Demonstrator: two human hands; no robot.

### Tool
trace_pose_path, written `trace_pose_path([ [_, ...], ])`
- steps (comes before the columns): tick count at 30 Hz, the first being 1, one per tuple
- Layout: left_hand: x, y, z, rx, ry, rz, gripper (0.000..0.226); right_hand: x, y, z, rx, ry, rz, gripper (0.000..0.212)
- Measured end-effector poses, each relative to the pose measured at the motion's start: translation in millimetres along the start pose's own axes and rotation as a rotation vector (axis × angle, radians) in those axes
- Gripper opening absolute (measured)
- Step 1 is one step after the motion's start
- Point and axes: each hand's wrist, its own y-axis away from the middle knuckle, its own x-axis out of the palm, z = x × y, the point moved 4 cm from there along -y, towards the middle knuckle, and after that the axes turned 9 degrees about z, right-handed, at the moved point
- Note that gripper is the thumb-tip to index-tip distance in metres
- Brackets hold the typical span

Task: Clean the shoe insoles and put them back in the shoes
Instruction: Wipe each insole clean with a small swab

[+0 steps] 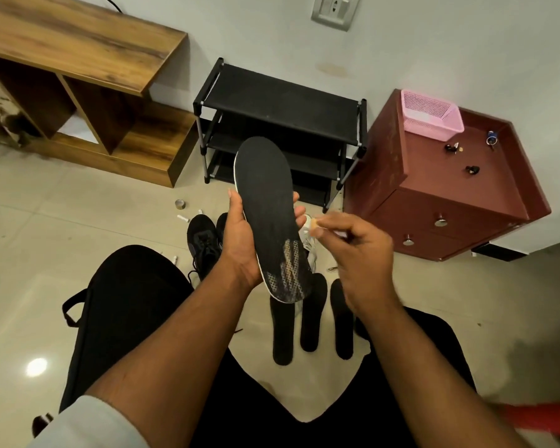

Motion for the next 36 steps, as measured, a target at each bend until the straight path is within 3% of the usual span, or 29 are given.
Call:
trace_pose_path([
  [2,-2,-2,-4,0.043,0.019,-0.014,0.094,3,18,-18,0.217,-0.357,-0.185,0.017],
  [4,1,-1,0,0.026,0.005,0.012,0.095,14,27,-24,0.334,-0.551,-0.296,0.015],
  [6,6,2,8,-0.005,0.005,0.047,0.092,25,23,-21,0.348,-0.61,-0.384,0.012],
  [9,12,9,23,-0.055,0.025,0.076,0.084,32,11,-13,0.268,-0.475,-0.427,0.011],
  [13,9,9,22,-0.03,0.092,0.075,0.084,28,1,-10,0.088,-0.153,-0.316,0.012],
  [21,7,5,14,-0.065,0.097,0.165,0.081,25,-16,-1,-0.212,0.541,0.157,0.013],
  [28,2,2,7,-0.07,0.092,0.069,0.093,31,0,-1,-0.299,0.722,0.36,0.011],
  [36,8,10,14,-0.092,0.12,0.119,0.08,40,-24,6,-0.363,0.792,0.379,0.013],
])
